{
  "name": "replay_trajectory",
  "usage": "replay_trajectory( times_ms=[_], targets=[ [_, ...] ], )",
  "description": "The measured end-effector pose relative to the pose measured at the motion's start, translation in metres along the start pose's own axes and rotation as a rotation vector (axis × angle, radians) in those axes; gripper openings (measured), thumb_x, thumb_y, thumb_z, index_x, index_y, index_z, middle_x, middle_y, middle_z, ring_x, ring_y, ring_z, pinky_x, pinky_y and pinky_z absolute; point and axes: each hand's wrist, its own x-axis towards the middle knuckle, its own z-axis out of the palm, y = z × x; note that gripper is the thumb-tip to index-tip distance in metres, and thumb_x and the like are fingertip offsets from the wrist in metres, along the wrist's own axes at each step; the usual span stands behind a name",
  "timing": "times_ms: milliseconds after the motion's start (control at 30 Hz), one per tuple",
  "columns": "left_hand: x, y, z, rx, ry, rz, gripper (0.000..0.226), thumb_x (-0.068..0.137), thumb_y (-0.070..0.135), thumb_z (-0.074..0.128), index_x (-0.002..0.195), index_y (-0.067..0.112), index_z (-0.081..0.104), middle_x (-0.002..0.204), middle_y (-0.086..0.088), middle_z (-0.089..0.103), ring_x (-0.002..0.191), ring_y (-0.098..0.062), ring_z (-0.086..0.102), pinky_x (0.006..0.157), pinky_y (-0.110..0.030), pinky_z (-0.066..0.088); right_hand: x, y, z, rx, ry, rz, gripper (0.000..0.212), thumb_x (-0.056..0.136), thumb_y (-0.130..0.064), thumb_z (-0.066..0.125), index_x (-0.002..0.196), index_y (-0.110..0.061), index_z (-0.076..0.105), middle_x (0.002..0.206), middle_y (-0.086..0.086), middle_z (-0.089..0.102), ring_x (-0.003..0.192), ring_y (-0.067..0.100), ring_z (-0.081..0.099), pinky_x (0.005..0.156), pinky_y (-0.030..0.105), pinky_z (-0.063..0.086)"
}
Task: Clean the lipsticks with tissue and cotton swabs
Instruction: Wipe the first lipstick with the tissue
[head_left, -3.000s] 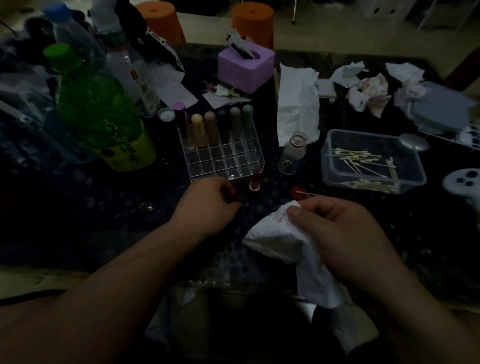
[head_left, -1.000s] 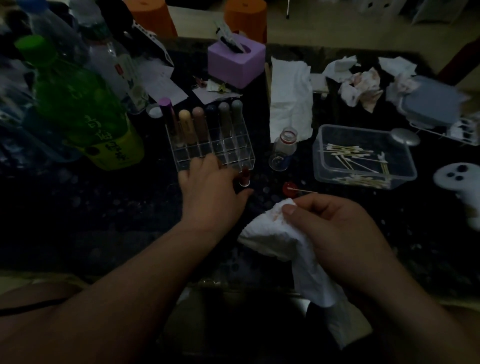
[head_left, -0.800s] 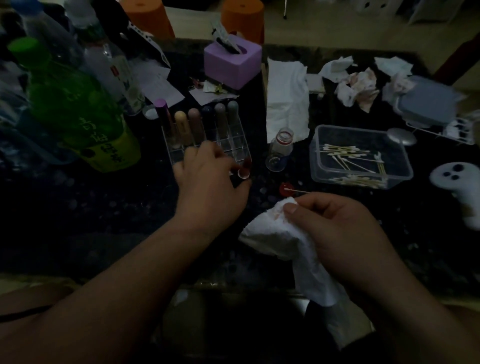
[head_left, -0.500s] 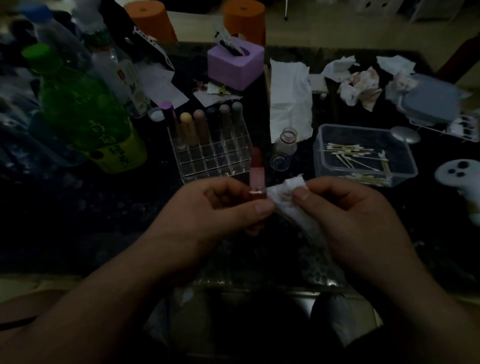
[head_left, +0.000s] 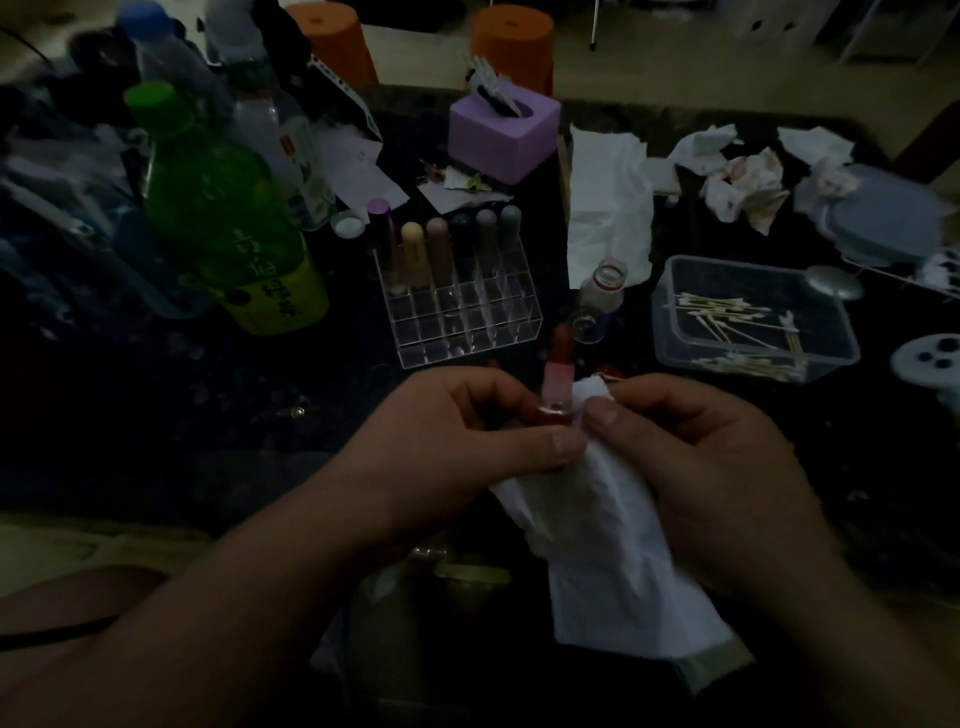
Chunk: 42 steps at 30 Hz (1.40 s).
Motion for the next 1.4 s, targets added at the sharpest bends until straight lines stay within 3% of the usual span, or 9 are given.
replay_trajectory(
  times_ms=[200, 433, 567, 733, 933, 1067, 1233, 1333, 1400],
  targets=[
    [0.0, 0.011, -0.002, 0.095, 0.037, 0.017, 0.03, 0.054, 0.031, 0.085, 0.075, 0.012, 0.076, 0.08, -0.007, 0.078, 0.078, -0.024, 0.076, 0.078, -0.04, 0.062, 0.005, 0.002, -0.004, 0.161, -0.049, 0.14, 0.024, 0.078, -0.032, 0.059, 0.08, -0.02, 0.08, 0.09, 0.007, 0.076, 0.087, 0.02, 0.073, 0.076, 0.034, 0.058],
    [-0.001, 0.018, -0.008, 0.115, -0.086, -0.022, 0.036, 0.054, 0.032, 0.093, 0.078, 0.013, 0.075, 0.087, -0.016, 0.076, 0.088, -0.042, 0.071, 0.088, -0.06, 0.056, 0.011, -0.003, -0.014, 0.411, -0.324, 0.314, 0.027, 0.064, 0.005, 0.067, 0.09, 0.008, 0.072, 0.088, 0.025, 0.071, 0.076, 0.032, 0.071, 0.064, 0.033, 0.059],
    [-0.003, 0.022, -0.012, 0.024, -0.224, -0.04, 0.03, 0.058, 0.019, 0.091, 0.084, 0.012, 0.078, 0.093, -0.017, 0.077, 0.092, -0.037, 0.073, 0.09, -0.049, 0.058, 0.016, 0.0, -0.017, 0.683, -0.487, 0.34, 0.041, 0.062, 0.005, 0.055, 0.1, 0.017, 0.066, 0.096, 0.031, 0.069, 0.085, 0.035, 0.071, 0.071, 0.037, 0.059],
    [-0.004, 0.023, -0.012, 0.024, -0.266, -0.089, 0.03, 0.06, 0.012, 0.086, 0.087, 0.004, 0.077, 0.094, -0.013, 0.077, 0.092, -0.028, 0.075, 0.086, -0.038, 0.059, 0.015, 0.005, -0.016, 0.561, -0.56, 0.24, 0.03, 0.071, -0.01, 0.076, 0.097, 0.005, 0.073, 0.087, 0.021, 0.073, 0.076, 0.026, 0.073, 0.067, 0.03, 0.058],
    [-0.003, 0.024, -0.011, 0.017, -0.288, -0.151, 0.021, 0.057, 0.013, 0.083, 0.077, 0.012, 0.08, 0.081, -0.006, 0.078, 0.078, -0.015, 0.075, 0.073, -0.023, 0.057, 0.018, 0.011, -0.015, 0.412, -0.463, 0.195, 0.06, 0.064, -0.022, 0.088, 0.091, 0.021, 0.057, 0.082, 0.029, 0.052, 0.064, 0.026, 0.057, 0.059, 0.03, 0.052],
    [-0.004, 0.025, -0.011, -0.03, -0.312, -0.171, 0.017, 0.061, 0.006, 0.08, 0.078, 0.006, 0.078, 0.077, -0.009, 0.077, 0.073, -0.014, 0.074, 0.068, -0.02, 0.056, 0.018, 0.014, -0.014, 0.34, -0.405, 0.163, 0.066, 0.058, -0.028, 0.092, 0.089, 0.02, 0.058, 0.079, 0.029, 0.056, 0.064, 0.03, 0.053, 0.057, 0.032, 0.051],
    [-0.004, 0.023, -0.009, -0.001, -0.328, -0.167, 0.017, 0.061, 0.014, 0.082, 0.077, 0.01, 0.079, 0.078, -0.008, 0.077, 0.072, -0.013, 0.074, 0.069, -0.021, 0.056, 0.019, 0.012, -0.012, 0.15, -0.405, 0.027, 0.017, 0.063, -0.022, 0.083, 0.077, -0.014, 0.076, 0.071, 0.015, 0.067, 0.062, 0.028, 0.058, 0.058, 0.03, 0.052],
    [-0.003, 0.021, -0.01, 0.034, -0.308, -0.122, 0.021, 0.063, 0.024, 0.081, 0.083, 0.016, 0.08, 0.086, -0.004, 0.078, 0.083, -0.014, 0.075, 0.075, -0.023, 0.056, 0.018, 0.009, -0.013, 0.148, -0.37, 0.003, 0.029, 0.062, -0.032, 0.089, 0.077, -0.012, 0.075, 0.071, 0.019, 0.067, 0.064, 0.03, 0.057, 0.057, 0.029, 0.051],
    [-0.002, 0.02, -0.01, 0.12, -0.266, -0.05, 0.024, 0.067, 0.029, 0.08, 0.088, 0.017, 0.079, 0.09, 0.001, 0.078, 0.087, -0.012, 0.074, 0.078, -0.024, 0.057, 0.017, 0.005, -0.012, 0.176, -0.307, 0.012, 0.017, 0.063, -0.019, 0.087, 0.071, -0.011, 0.074, 0.064, 0.016, 0.065, 0.057, 0.023, 0.059, 0.052, 0.024, 0.05]
  ],
)
